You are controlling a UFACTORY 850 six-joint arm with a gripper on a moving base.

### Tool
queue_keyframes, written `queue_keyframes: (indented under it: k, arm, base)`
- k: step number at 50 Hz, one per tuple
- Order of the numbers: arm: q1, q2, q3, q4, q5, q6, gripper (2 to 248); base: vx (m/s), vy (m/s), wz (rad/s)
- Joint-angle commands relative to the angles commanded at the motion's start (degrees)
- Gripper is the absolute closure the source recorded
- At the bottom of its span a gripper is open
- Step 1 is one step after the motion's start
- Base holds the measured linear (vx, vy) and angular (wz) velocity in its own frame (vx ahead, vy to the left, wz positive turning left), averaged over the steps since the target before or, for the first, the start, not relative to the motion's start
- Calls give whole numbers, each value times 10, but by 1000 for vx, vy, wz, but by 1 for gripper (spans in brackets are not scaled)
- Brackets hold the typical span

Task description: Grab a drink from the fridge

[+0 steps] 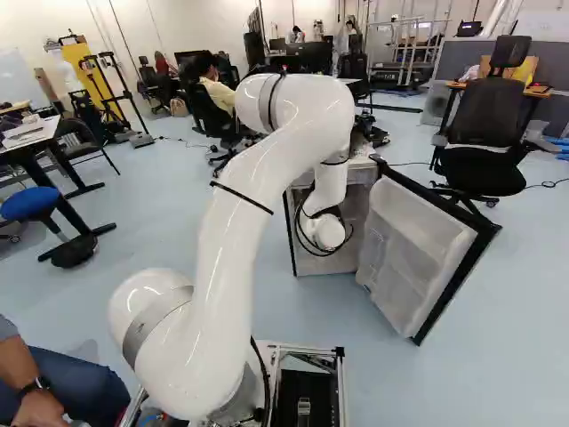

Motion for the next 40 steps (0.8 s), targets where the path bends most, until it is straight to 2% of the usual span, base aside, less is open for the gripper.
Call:
queue_keyframes:
  k: [16,40]
  arm:
    - [-18,52,56,0,0,0,155]
    - [-18,97,78,0,0,0,155]
  base:
    - [0,0,0]
    - [0,0,0]
